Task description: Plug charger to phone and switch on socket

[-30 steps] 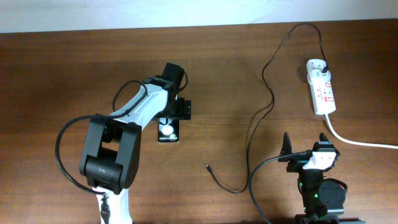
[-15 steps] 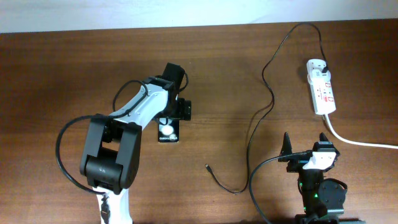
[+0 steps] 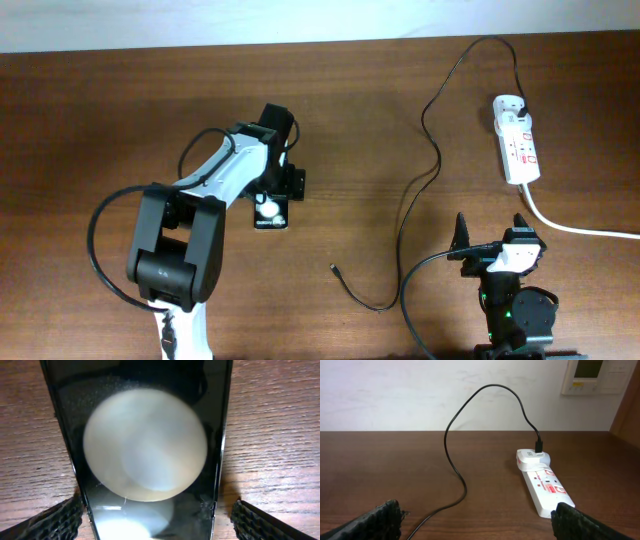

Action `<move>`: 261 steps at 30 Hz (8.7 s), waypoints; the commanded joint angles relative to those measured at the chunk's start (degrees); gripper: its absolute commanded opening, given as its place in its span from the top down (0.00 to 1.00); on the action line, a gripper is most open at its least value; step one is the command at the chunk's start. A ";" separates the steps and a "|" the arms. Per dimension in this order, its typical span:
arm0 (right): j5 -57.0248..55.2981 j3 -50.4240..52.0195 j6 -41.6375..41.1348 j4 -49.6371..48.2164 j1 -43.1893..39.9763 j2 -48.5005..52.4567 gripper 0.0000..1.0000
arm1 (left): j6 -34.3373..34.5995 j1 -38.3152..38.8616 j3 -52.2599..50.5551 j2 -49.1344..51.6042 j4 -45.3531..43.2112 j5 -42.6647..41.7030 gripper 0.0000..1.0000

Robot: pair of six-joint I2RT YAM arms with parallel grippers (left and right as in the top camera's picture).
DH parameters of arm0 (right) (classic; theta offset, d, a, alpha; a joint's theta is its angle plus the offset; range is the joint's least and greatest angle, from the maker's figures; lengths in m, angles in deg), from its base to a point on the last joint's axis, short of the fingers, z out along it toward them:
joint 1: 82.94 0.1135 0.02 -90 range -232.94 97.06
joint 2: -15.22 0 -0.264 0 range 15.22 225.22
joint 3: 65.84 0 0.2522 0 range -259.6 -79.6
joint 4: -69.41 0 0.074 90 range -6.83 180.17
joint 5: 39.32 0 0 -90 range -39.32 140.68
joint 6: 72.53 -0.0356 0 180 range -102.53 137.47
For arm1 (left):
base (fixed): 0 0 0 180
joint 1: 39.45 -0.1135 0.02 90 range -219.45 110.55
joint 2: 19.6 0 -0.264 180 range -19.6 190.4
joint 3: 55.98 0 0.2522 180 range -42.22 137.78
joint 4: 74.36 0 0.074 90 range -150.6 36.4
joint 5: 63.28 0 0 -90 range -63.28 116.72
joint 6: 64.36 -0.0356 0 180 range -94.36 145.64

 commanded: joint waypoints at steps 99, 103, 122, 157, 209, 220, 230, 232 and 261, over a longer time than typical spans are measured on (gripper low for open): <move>0.26 0.28 -0.17 0.44 0.52 -0.33 0.02 | -0.66 -1.01 -0.81 0.48 -0.22 -2.23 0.50; 0.28 0.28 -0.20 0.44 0.52 -0.33 0.02 | -0.66 -1.01 -0.81 0.48 -0.20 -2.23 0.49; 0.28 0.28 -0.17 0.44 0.52 -0.33 0.02 | -0.66 -0.96 -0.81 0.48 -0.13 -2.23 0.46; 0.28 0.28 -0.20 0.44 0.52 -0.33 0.02 | -0.63 -0.96 -0.81 0.48 -0.13 -2.23 0.44; 0.28 0.28 -0.20 0.44 0.52 -0.33 0.02 | -0.63 -0.96 -0.81 0.48 0.11 -2.23 0.44; 0.28 0.28 -0.17 0.44 0.52 -0.33 0.02 | -0.66 -0.96 -0.81 0.48 -0.22 -2.21 0.43; 0.28 0.28 -0.17 0.44 0.52 3.91 0.02 | -0.68 -0.96 -0.81 0.48 -1.18 -2.23 0.21; 0.26 0.28 -0.20 0.44 0.52 5.16 0.02 | -0.68 -0.96 -0.92 0.48 -1.18 -2.23 0.20; 0.26 0.28 -0.17 0.44 0.52 5.97 0.02 | -0.70 -0.74 -1.14 0.48 -1.86 -1.99 0.01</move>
